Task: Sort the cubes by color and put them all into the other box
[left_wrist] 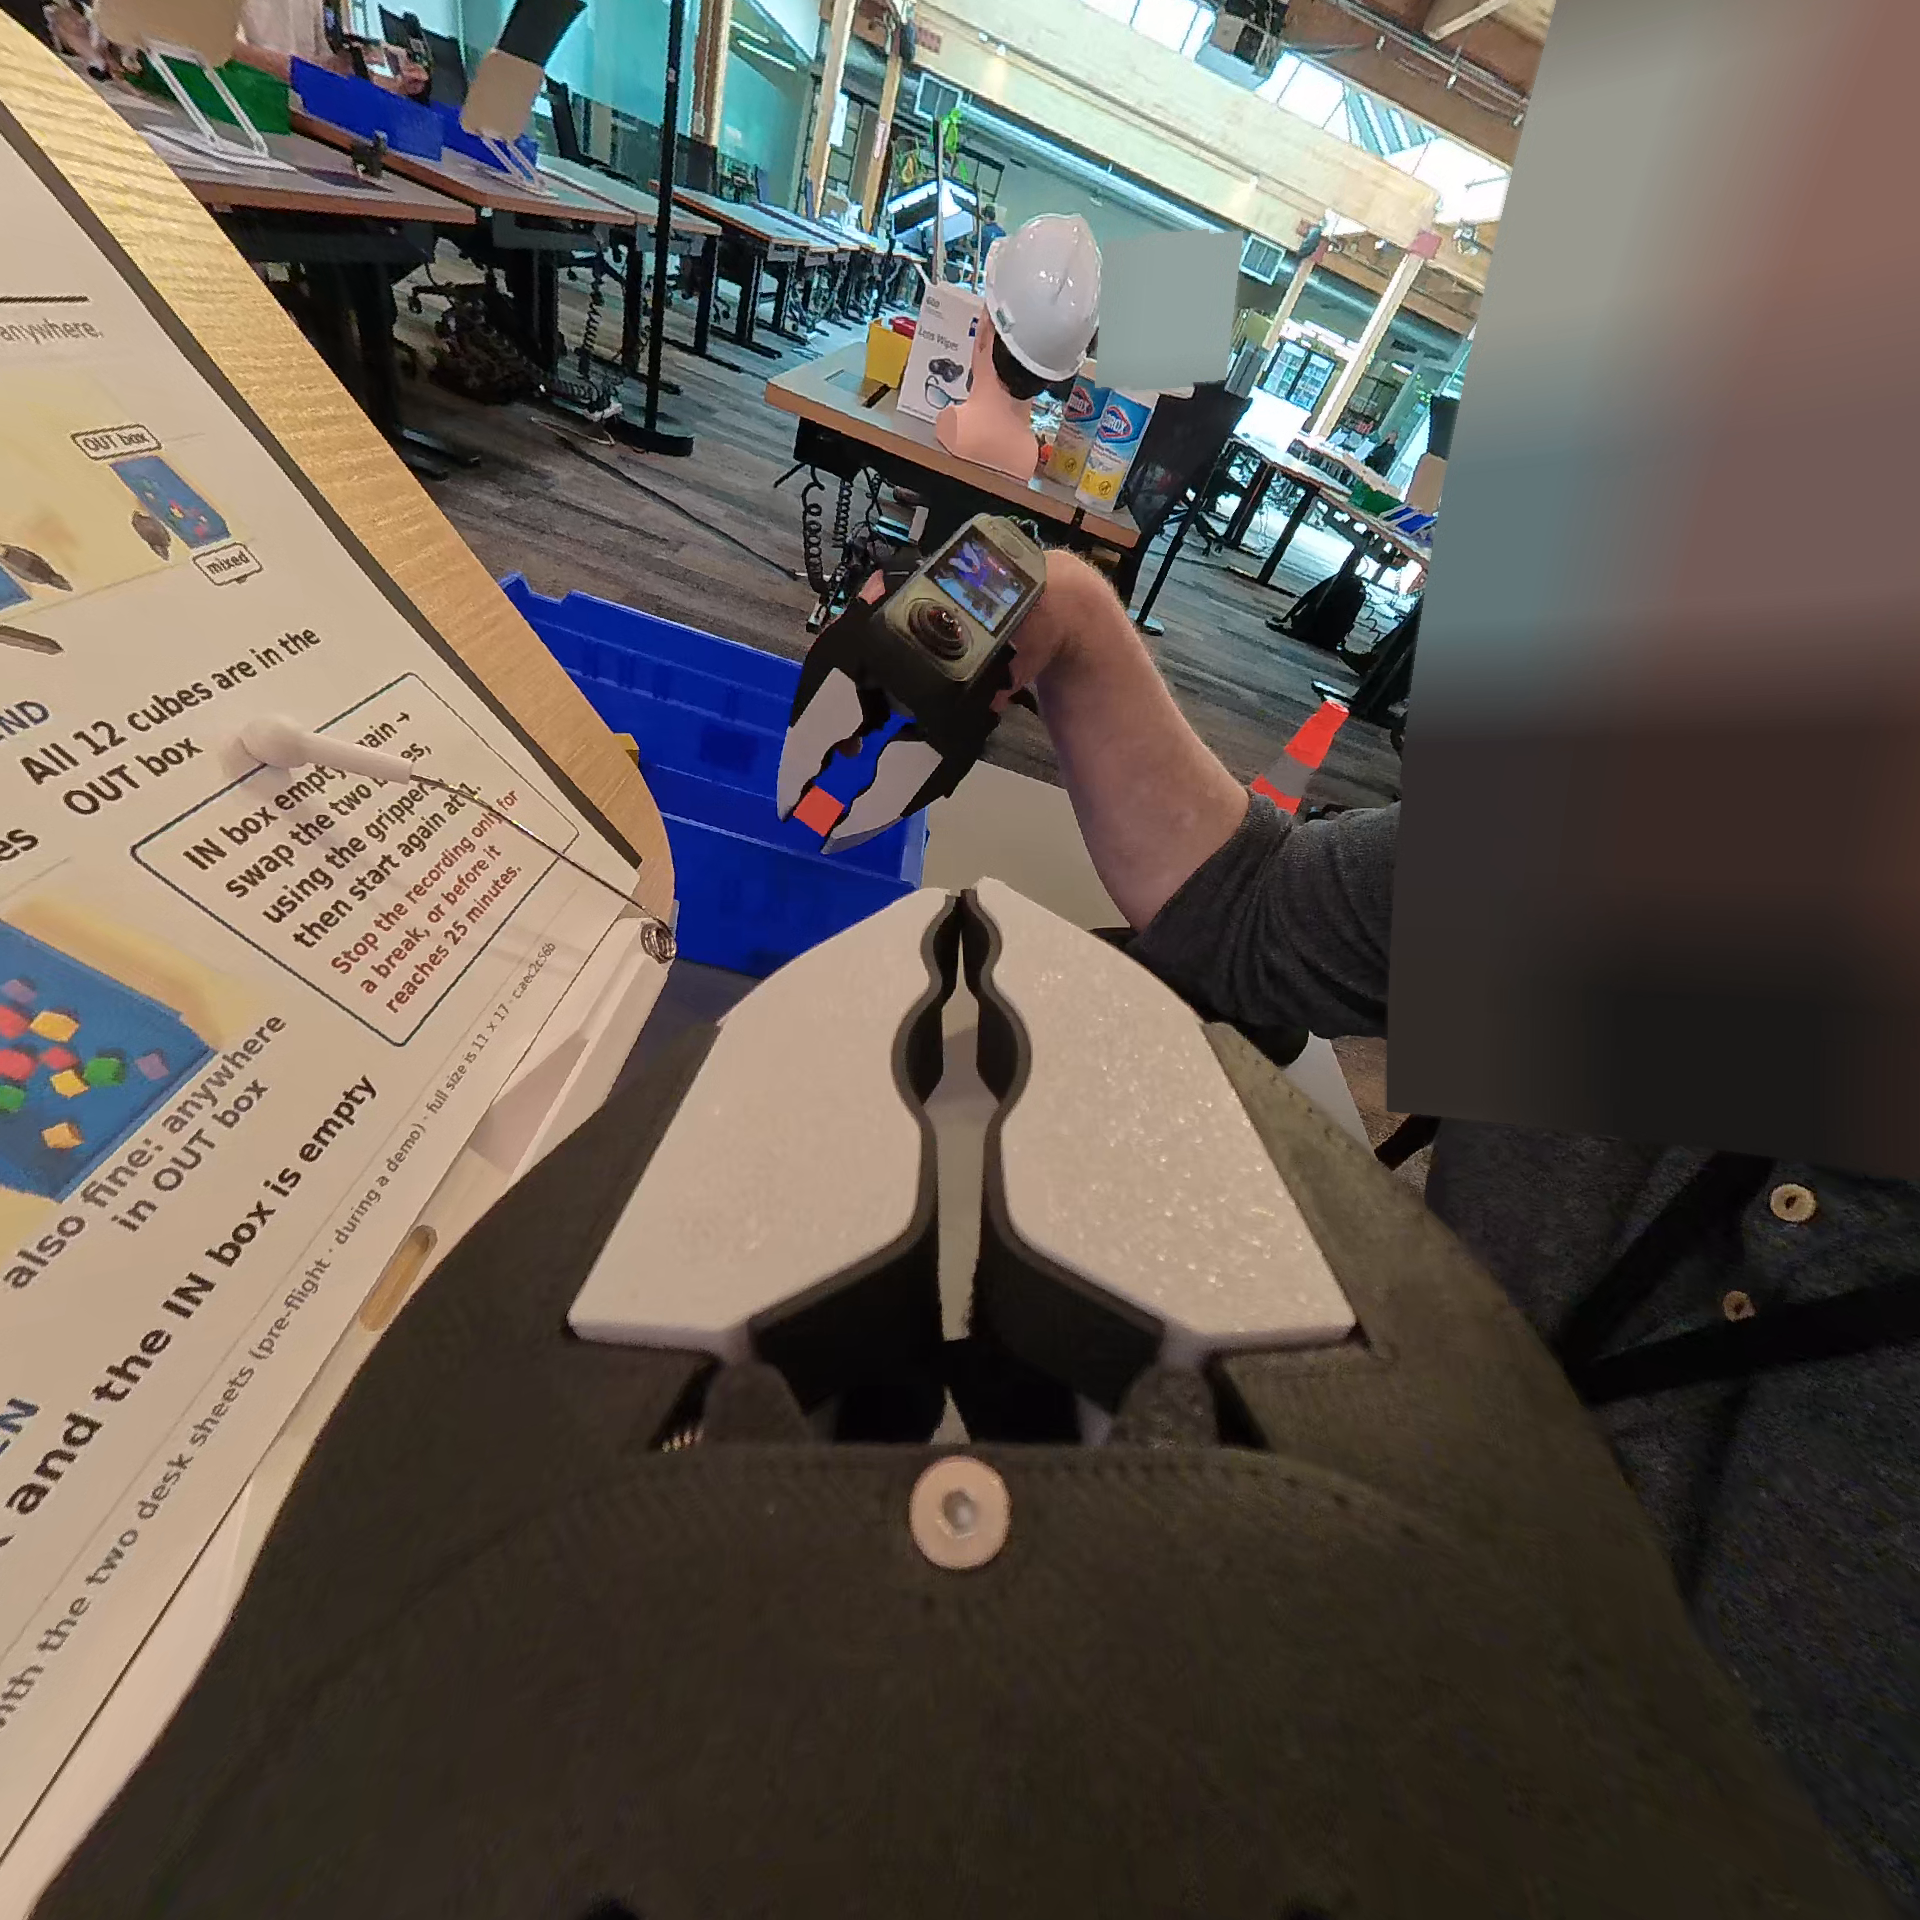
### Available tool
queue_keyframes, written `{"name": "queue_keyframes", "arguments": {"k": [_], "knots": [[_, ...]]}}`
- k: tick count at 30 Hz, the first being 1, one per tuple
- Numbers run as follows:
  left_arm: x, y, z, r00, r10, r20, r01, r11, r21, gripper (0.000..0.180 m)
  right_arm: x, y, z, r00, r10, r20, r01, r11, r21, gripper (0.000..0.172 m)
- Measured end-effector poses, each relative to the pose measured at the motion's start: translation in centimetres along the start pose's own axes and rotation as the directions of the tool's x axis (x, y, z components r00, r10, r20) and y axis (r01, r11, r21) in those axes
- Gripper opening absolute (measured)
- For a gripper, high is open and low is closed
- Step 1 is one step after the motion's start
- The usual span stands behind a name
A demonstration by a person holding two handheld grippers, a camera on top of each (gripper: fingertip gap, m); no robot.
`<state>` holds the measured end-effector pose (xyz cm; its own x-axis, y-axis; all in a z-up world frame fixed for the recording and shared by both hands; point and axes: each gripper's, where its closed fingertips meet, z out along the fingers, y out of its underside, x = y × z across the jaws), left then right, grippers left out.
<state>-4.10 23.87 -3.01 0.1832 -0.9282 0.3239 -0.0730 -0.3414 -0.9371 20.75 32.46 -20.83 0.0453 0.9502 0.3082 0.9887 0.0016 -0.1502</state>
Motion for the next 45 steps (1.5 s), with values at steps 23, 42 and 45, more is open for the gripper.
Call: {"name": "queue_keyframes", "arguments": {"k": [23, 42, 45], "knots": [[-0.9, -0.1, -0.8, 0.997, 0.038, 0.068, -0.036, 0.999, -0.024, 0.0, -1.4, 1.0, 2.8, 0.992, 0.036, 0.119, -0.028, 0.997, -0.071, 0.029], [-14.2, 0.6, -20.1, 0.664, 0.109, 0.74, 0.036, 0.983, -0.178, 0.028, 0.9, -1.1, 2.0, 0.997, -0.041, -0.067, 0.037, 0.998, -0.059, 0.017], [-16.2, 3.3, -22.9, 0.627, 0.086, 0.774, 0.149, 0.962, -0.227, 0.034, 0.8, -1.2, 2.0, 0.997, -0.045, -0.065, 0.041, 0.997, -0.058, 0.017]]}}
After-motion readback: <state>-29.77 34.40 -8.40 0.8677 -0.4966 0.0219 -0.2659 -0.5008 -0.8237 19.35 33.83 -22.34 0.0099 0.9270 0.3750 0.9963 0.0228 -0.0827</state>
